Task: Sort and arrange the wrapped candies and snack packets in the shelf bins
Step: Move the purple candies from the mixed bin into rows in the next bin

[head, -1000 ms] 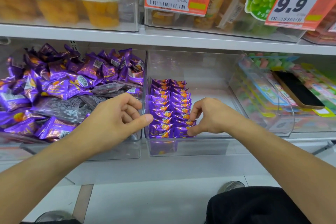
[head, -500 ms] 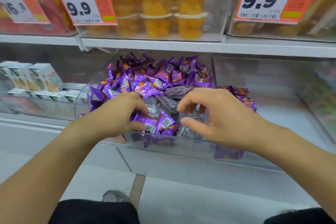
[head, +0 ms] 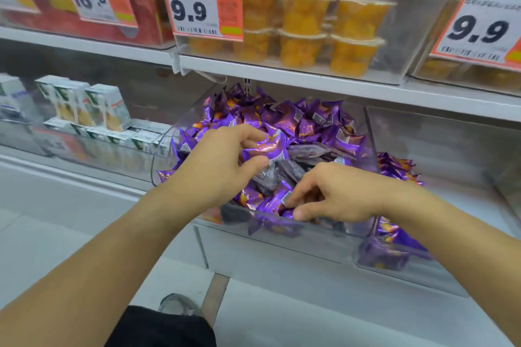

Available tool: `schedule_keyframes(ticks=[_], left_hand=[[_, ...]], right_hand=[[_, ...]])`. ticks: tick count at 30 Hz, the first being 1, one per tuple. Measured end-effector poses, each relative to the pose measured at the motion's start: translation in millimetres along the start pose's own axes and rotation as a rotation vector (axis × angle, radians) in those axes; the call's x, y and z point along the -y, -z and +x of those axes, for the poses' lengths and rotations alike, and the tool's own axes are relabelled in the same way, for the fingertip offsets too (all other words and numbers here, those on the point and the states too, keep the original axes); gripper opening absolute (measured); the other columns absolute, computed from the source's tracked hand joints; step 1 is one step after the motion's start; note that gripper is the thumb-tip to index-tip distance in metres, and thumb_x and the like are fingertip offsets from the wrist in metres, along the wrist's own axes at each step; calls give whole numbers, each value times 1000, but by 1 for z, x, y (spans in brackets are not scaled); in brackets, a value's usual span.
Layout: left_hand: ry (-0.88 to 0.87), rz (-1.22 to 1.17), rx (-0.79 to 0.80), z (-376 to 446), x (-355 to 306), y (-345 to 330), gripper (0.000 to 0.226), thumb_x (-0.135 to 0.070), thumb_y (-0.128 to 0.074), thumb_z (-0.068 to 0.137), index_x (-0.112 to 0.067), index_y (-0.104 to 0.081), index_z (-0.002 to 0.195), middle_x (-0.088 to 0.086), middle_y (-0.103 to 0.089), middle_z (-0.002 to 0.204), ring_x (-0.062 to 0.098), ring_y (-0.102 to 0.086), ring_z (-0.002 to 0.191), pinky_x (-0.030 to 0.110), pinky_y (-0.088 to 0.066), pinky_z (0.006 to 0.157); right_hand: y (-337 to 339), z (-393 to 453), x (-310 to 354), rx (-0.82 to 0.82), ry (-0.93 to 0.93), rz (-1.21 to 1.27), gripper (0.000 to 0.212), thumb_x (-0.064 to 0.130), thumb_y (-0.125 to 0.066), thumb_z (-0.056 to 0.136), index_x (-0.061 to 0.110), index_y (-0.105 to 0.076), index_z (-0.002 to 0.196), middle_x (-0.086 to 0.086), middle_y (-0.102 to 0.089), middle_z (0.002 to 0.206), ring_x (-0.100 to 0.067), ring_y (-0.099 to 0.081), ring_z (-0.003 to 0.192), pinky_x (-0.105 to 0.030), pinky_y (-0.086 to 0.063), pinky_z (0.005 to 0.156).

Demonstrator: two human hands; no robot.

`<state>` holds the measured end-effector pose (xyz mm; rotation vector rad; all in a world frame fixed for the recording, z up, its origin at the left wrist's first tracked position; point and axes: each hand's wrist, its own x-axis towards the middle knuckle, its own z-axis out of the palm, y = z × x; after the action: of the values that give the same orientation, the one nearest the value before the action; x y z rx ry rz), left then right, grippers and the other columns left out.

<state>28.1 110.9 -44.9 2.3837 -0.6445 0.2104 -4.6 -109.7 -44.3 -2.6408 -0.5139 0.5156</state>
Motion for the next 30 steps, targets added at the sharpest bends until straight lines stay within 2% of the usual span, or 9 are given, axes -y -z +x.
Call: schedule_keyframes(ticks=[2, 6, 9, 12, 15, 17, 20, 25, 30], left_hand=[[34, 10, 52, 0, -2, -2, 37, -37, -70, 88, -25, -65, 123, -13, -65, 100, -10, -60, 73, 6, -41, 70], [106, -114, 176, -1, -1, -10, 31, -38, -71, 88, -27, -66, 116, 3, -73, 103, 16, -69, 95, 37, -54, 87], [138, -192, 207, -3, -4, -11, 21, -31, -71, 89, -24, -62, 106, -2, -70, 103, 19, -69, 96, 36, -54, 87], [195, -369, 230, -5, -11, -9, 20, -17, -68, 92, -11, -58, 108, 5, -73, 92, 21, -71, 90, 24, -57, 77], [243, -518, 235, -6, -12, -8, 24, -11, -67, 92, -8, -53, 111, 15, -74, 92, 28, -74, 81, 38, -60, 79], [283, -630, 229, -6, -15, -9, 26, -6, -65, 92, -7, -50, 113, 18, -71, 97, 31, -74, 80, 44, -61, 78], [308, -788, 254, -8, -24, -10, 29, 0, -61, 93, -9, -52, 120, 21, -69, 101, 33, -74, 81, 40, -62, 74], [198, -757, 243, -5, -48, -18, 27, 5, -65, 89, -18, -65, 103, 17, -73, 95, 18, -73, 70, 21, -56, 62], [73, -734, 330, 0, -79, -36, 35, -5, -63, 93, -31, -65, 116, 11, -75, 88, 22, -69, 61, 30, -56, 56]], right_hand=[[2, -2, 0, 25, -9, 5, 34, 41, -77, 84, 26, -74, 114, 17, -69, 80, 7, -62, 69, -9, -42, 64], [2, -8, -1, 68, -10, -50, 55, 53, -83, 70, 32, -70, 119, 20, -63, 92, 1, -60, 85, -19, -50, 78], [-4, -13, -2, -41, 16, -31, 35, 45, -83, 75, 30, -75, 106, 10, -67, 89, 0, -58, 74, -17, -48, 70], [-6, -18, -3, -111, 50, -26, 17, 36, -78, 83, 28, -78, 99, 13, -70, 98, 3, -62, 83, -15, -47, 74], [-5, -27, 1, -174, 36, 26, 11, 29, -69, 92, 24, -76, 99, 14, -73, 84, 3, -66, 74, -13, -48, 69], [-3, -35, 4, -302, 17, 160, 12, 29, -62, 97, 23, -73, 98, 11, -74, 82, -2, -69, 70, -24, -55, 71], [1, -51, 8, -529, -58, 591, 18, 21, -53, 101, 12, -69, 98, -1, -76, 87, -18, -75, 72, -35, -61, 72], [4, -75, 7, -694, -193, 1147, 23, 19, -46, 104, 2, -62, 101, -22, -74, 80, -32, -75, 70, -34, -62, 61], [7, -93, -11, -924, -250, 1361, 21, 20, -48, 103, 7, -61, 95, -17, -71, 65, -26, -71, 56, -28, -59, 52]])
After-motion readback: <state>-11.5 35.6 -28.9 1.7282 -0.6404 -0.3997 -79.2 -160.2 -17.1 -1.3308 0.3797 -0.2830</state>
